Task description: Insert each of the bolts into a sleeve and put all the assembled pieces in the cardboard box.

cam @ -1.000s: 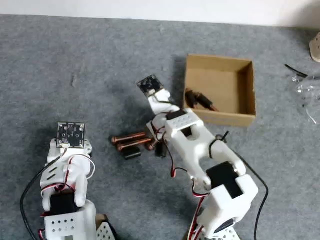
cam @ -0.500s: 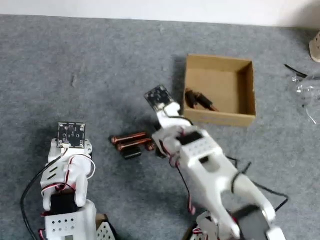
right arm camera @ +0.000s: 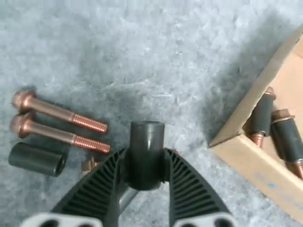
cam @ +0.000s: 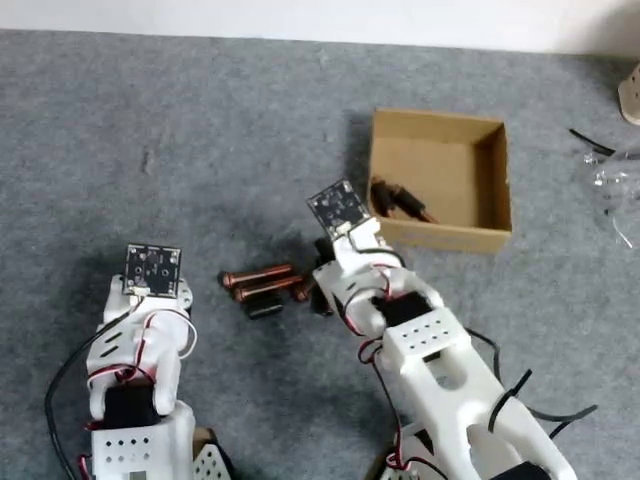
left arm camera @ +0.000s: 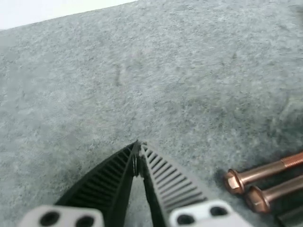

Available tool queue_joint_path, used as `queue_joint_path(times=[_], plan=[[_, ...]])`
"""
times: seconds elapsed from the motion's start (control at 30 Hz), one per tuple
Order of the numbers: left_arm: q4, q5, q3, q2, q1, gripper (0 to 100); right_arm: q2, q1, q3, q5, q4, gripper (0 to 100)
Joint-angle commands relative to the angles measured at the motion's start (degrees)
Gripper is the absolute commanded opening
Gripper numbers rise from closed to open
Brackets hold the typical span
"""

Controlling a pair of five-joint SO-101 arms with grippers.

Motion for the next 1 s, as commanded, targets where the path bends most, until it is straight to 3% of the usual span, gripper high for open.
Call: queue_joint_path(times=[0.0, 0.23, 0.5, 0.67, 0.83, 0.97], plan=[[-1.0, -0.6, -1.5, -0.3, 1.1, 1, -2.2, 0.8, 0.6, 0.6, -2.3, 0.4], [-1.1, -0.5, -5.1, 4.7, 1.1, 1, -2.1, 0.9, 2.6, 0.6, -6.0, 0.4], [-2.5, 3.2, -21.1, 36.7, 3.3, 1, -2.1, 2.0, 4.5, 0.4, -10.8, 0.4], [-4.3, 12.8, -32.6, 59.1, 5.6, 10, -2.1, 2.7, 5.3, 0.5, -12.2, 0.4], [4.4, 28.1, -47.1, 77.2, 6.5, 11, -2.1, 2.8, 5.2, 0.6, -12.3, 0.4], [10.1, 31.2, -54.6, 86.1, 10.6, 11, -2.1, 2.8, 5.5, 0.6, -13.4, 0.4]])
